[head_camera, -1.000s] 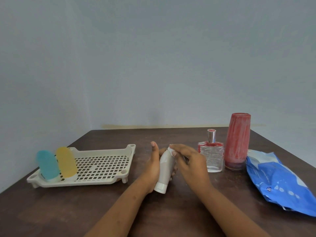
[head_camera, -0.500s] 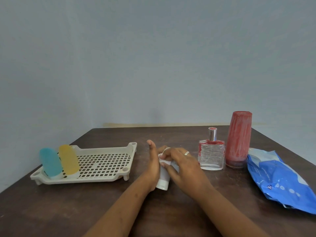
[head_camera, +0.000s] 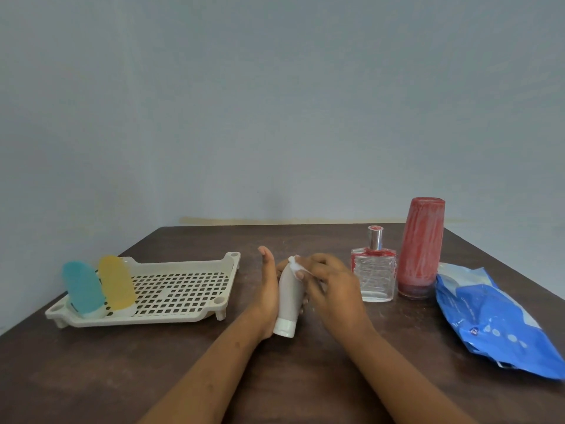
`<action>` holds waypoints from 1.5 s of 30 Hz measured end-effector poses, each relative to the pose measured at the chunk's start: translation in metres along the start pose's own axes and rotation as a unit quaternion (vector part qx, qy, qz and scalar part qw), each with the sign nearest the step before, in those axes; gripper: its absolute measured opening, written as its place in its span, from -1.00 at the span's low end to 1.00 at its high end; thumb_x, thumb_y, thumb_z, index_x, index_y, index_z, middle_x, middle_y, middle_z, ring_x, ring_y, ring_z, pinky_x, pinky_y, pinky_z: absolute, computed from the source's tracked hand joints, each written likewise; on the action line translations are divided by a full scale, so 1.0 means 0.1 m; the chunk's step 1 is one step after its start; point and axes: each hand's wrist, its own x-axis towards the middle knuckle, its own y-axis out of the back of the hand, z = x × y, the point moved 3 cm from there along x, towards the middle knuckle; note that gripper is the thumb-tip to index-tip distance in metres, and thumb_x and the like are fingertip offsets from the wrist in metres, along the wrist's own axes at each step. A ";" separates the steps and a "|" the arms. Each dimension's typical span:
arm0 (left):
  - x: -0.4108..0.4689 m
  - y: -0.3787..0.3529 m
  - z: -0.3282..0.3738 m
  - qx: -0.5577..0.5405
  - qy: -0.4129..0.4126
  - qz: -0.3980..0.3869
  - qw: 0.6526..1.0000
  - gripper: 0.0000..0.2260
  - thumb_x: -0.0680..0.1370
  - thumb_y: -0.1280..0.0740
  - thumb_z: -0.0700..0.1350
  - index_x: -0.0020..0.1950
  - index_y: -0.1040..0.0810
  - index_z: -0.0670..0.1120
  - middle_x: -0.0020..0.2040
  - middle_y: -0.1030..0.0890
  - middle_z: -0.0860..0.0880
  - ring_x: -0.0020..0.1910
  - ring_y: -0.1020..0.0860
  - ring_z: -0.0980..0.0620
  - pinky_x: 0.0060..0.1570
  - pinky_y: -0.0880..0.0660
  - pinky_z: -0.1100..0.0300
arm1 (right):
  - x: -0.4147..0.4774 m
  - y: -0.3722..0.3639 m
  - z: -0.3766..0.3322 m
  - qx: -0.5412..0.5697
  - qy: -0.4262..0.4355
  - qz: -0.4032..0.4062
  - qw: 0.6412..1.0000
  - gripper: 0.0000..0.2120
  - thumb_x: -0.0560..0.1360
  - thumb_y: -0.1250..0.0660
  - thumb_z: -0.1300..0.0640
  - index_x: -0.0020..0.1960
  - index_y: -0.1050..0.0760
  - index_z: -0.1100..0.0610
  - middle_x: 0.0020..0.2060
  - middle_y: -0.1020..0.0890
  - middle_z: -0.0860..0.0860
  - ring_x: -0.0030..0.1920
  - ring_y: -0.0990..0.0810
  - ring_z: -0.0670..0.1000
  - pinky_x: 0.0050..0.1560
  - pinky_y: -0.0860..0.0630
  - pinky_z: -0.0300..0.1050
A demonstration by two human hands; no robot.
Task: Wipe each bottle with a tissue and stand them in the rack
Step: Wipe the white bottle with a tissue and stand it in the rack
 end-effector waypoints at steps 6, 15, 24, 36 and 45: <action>0.05 0.03 -0.06 -0.031 0.018 -0.024 0.999 -0.30 0.51 0.13 0.40 -0.18 -0.52 -0.15 -0.33 -0.61 -0.10 -0.31 -0.61 0.00 -0.31 -0.54 0.19 | -0.05 -0.10 -0.12 -0.018 0.062 -0.033 0.997 -0.75 0.46 -0.29 0.16 0.09 -0.62 0.11 -0.06 -0.57 -0.05 -0.06 -0.44 -0.20 0.00 -0.29 -0.54; 0.08 0.07 -0.09 -0.045 0.040 -0.060 0.996 -0.33 0.47 -0.02 0.41 -0.33 -0.60 -0.12 -0.33 -0.61 -0.10 -0.30 -0.62 -0.01 -0.26 -0.54 0.16 | -0.08 -0.06 -0.11 -0.005 0.065 -0.048 0.997 -0.81 0.49 -0.30 0.07 0.03 -0.64 0.06 -0.12 -0.55 -0.11 -0.11 -0.47 -0.18 -0.08 -0.33 -0.51; 0.08 0.04 -0.07 0.019 0.070 -0.065 0.995 -0.30 0.35 -0.08 0.44 -0.03 -0.56 -0.17 -0.36 -0.57 -0.13 -0.46 -0.53 0.00 -0.49 -0.47 0.24 | 0.02 0.09 0.07 0.026 -0.002 0.048 0.999 -0.83 0.49 -0.36 0.22 0.05 -0.63 0.08 -0.06 -0.64 -0.10 -0.01 -0.53 -0.19 0.01 -0.36 -0.51; 0.15 0.16 -0.01 -0.048 -0.038 -0.039 0.997 -0.41 0.42 -0.15 0.33 -0.03 -0.51 -0.21 -0.33 -0.55 -0.17 -0.48 -0.52 -0.05 -0.49 -0.47 0.20 | -0.03 -0.04 0.13 0.089 -0.007 -0.011 0.996 -0.76 0.44 -0.39 0.29 0.01 -0.64 0.01 -0.06 -0.64 -0.10 -0.03 -0.55 -0.23 -0.09 -0.40 -0.49; 0.21 0.27 0.02 -0.037 -0.124 0.038 0.991 -0.24 0.37 0.04 0.47 -0.22 -0.62 -0.16 -0.32 -0.61 -0.17 -0.36 -0.54 -0.10 -0.25 -0.50 0.10 | -0.08 -0.07 -0.03 0.071 0.057 -0.137 0.986 -0.83 0.46 -0.39 0.15 0.05 -0.65 0.01 -0.02 -0.65 -0.14 0.03 -0.51 -0.25 0.00 -0.40 -0.48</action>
